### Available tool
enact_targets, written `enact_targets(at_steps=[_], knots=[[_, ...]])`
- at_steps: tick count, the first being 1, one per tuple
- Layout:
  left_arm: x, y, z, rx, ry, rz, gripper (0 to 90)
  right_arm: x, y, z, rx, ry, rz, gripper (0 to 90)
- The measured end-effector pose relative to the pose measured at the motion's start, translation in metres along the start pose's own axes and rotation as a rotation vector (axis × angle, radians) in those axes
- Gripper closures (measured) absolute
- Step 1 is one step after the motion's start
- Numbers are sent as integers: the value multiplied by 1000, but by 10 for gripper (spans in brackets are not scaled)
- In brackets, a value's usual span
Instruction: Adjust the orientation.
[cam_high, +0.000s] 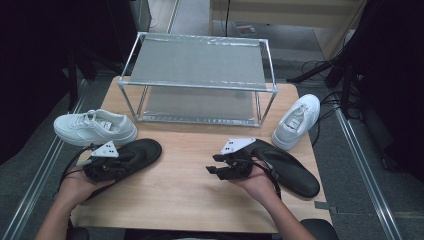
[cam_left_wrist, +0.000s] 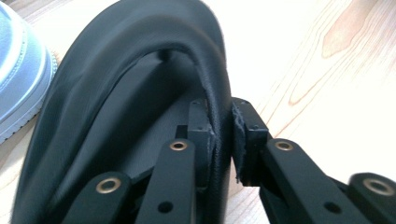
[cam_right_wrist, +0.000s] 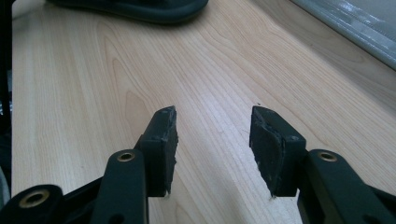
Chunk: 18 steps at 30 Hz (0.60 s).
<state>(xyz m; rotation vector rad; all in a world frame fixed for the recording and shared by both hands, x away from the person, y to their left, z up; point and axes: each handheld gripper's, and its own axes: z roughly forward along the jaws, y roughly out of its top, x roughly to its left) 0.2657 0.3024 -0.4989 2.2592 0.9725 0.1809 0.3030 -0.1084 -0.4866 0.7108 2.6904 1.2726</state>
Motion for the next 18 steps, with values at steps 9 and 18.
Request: enact_targets(at_steps=[9,18], knots=[[-8,16,-12,-17,5,-49,804,0,-1,0,-6,10,22,534],[-18,35,-10,-12,-21,-56,801,-4,-3,-3,-22,15,49,527]])
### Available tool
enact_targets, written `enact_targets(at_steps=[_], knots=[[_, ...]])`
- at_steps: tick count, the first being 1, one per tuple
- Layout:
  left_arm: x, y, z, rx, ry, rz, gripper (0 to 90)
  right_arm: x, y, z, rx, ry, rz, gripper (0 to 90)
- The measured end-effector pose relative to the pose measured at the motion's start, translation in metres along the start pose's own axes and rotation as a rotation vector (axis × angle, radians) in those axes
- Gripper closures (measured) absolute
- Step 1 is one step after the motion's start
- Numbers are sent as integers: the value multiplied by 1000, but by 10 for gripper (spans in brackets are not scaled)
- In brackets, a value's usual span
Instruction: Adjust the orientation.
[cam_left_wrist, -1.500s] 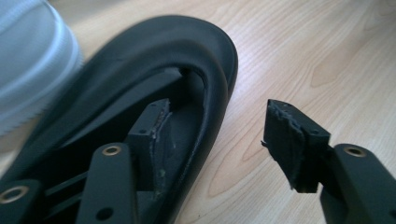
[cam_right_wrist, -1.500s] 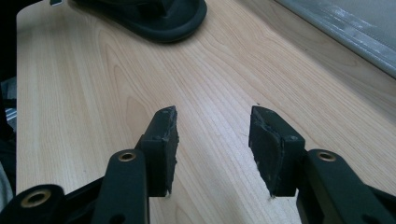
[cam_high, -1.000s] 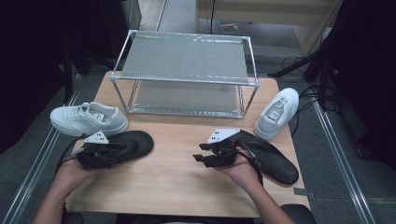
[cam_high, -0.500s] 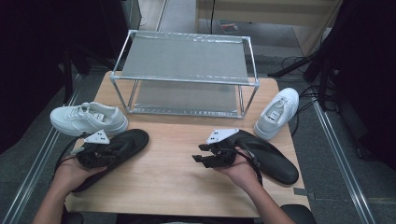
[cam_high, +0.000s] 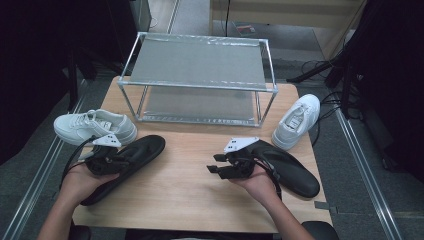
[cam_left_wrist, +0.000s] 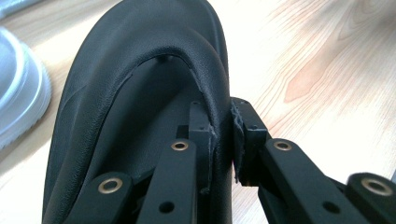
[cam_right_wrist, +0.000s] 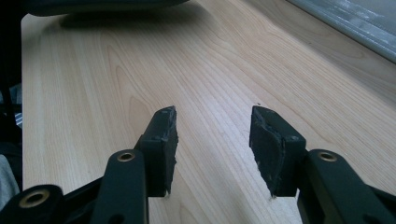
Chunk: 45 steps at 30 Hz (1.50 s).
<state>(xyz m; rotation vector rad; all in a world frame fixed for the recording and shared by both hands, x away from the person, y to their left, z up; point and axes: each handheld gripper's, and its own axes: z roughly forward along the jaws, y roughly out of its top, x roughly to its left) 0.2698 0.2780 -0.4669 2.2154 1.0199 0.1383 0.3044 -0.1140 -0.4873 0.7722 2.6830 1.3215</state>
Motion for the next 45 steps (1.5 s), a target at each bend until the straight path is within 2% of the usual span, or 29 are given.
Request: enact_targets(at_steps=[5,10,17,26,35,40,45], knots=[[-6,10,5,0,-9,24,799,0,-3,-2,4,-17,1,513],[-12,21,13,6,-24,30,800,0,-7,-5,10,-29,4,510],[-21,37,28,20,-43,67,799,0,-12,-10,9,-41,20,513],[-41,63,56,56,-79,125,798,1,-20,-16,12,-65,37,511],[-62,92,83,61,-105,144,799,1,-26,-23,6,-83,56,511],[-75,98,105,94,-124,174,793,1,-26,-23,5,-86,54,512],[-81,96,124,95,-138,166,791,2,-25,-19,2,-88,55,513]])
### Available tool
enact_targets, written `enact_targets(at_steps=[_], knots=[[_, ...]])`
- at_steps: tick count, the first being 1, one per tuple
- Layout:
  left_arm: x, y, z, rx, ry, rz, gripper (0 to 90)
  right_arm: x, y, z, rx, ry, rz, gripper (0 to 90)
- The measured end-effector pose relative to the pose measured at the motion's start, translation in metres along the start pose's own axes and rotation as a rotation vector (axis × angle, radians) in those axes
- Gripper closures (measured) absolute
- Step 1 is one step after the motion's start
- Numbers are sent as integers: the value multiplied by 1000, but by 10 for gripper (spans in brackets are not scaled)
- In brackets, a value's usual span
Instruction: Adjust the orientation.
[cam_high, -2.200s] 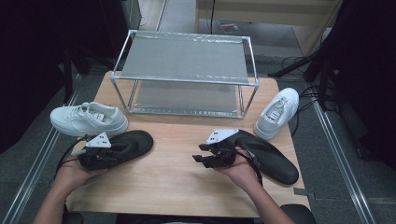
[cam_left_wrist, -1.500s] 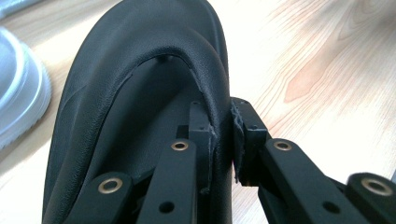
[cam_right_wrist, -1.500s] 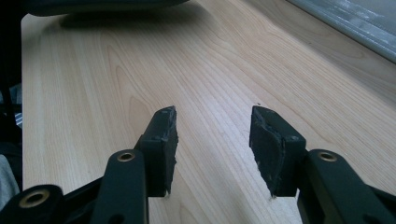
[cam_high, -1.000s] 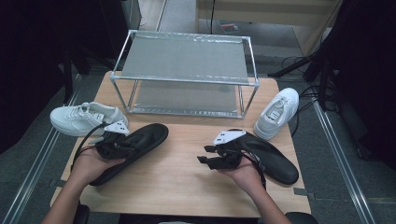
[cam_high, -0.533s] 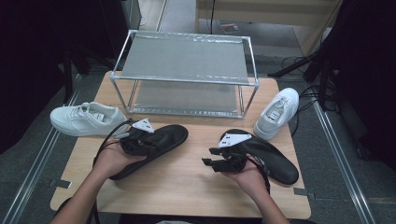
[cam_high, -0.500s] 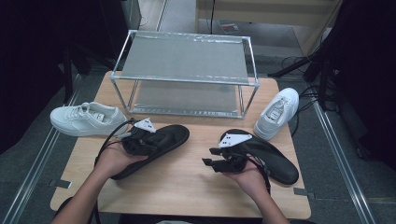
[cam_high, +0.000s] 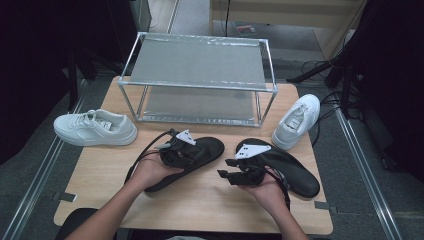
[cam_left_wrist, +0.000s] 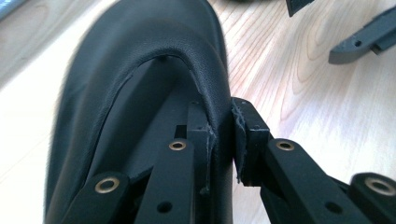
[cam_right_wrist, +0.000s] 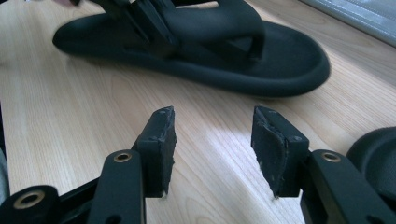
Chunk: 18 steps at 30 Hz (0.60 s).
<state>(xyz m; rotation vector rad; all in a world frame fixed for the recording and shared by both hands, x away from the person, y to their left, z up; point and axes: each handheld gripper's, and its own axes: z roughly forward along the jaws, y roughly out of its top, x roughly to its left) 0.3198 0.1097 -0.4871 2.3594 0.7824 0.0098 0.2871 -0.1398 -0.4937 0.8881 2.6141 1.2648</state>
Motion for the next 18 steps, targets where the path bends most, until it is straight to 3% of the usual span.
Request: enact_targets(at_steps=[3,7,10,12,18], knots=[[2,-3,8,2,-31,-14,799,0,1,2,-10,1,1,513],[3,-5,10,-2,-31,-3,783,0,1,6,-13,-4,1,513],[6,-7,10,6,-40,-1,695,0,2,9,-18,-7,4,514],[6,-8,9,20,-25,10,658,0,2,10,-17,-7,8,514],[9,-10,-3,-13,-48,-3,552,0,2,15,-12,-13,5,514]])
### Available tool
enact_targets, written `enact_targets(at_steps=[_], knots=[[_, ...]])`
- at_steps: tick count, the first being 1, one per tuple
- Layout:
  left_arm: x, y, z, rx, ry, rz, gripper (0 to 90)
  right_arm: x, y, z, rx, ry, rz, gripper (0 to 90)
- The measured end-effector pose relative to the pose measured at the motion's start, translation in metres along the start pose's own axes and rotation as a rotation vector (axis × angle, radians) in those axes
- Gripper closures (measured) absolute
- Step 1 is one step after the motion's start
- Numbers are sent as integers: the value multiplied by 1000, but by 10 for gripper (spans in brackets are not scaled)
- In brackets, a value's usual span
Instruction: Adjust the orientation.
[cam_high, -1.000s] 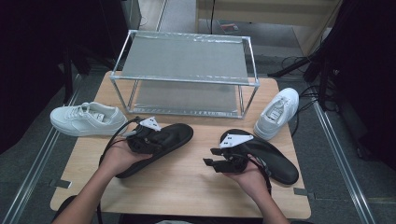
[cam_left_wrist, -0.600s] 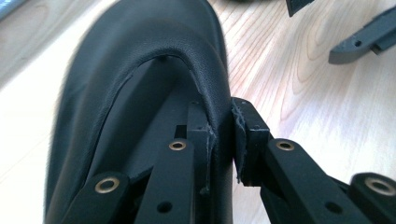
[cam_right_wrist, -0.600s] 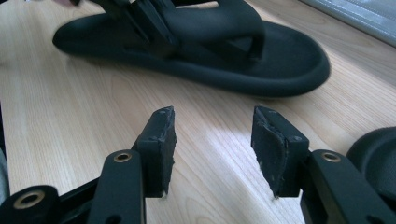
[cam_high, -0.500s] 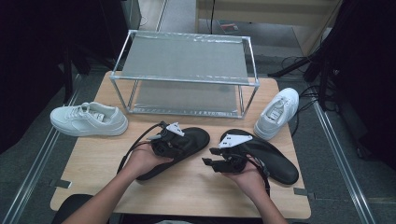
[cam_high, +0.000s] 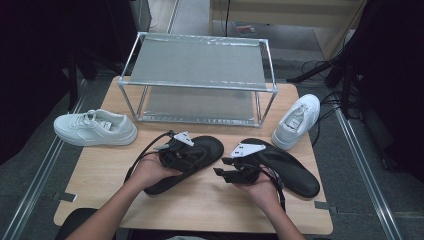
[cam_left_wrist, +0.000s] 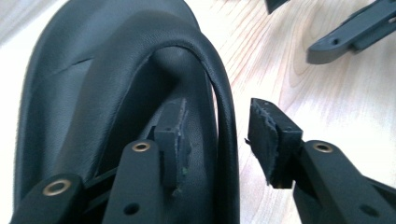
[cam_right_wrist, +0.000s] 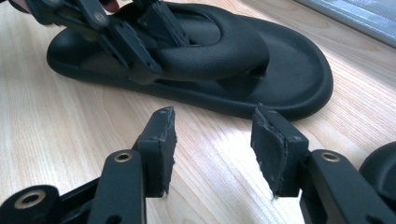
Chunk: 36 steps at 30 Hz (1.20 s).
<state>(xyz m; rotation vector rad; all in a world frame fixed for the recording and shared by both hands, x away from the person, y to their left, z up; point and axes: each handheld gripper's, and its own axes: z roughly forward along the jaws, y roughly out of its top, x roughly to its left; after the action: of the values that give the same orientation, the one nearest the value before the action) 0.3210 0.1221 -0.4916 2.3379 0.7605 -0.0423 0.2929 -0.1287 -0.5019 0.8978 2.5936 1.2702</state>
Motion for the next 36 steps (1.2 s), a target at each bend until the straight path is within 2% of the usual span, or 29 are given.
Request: enact_targets(at_steps=[3,5,9,17,23,25,32,36], knots=[[0,-3,-7,-4,7,9,500,0,0,1,1,-4,0,512],[1,-6,-14,-20,15,32,482,1,0,2,-1,-5,-1,510],[4,-13,-26,-52,31,41,437,2,1,4,-3,-1,1,511],[15,-35,-49,-95,65,-4,416,4,8,11,-8,18,-29,509],[21,-51,-60,-104,89,-38,401,7,15,19,-1,40,-41,508],[23,-56,-63,-103,96,-45,398,7,17,21,-3,46,-56,508],[32,-71,-67,-102,115,-92,397,8,23,24,-13,61,-52,509],[38,-80,-67,-91,138,-90,401,9,24,26,-20,84,-48,545]])
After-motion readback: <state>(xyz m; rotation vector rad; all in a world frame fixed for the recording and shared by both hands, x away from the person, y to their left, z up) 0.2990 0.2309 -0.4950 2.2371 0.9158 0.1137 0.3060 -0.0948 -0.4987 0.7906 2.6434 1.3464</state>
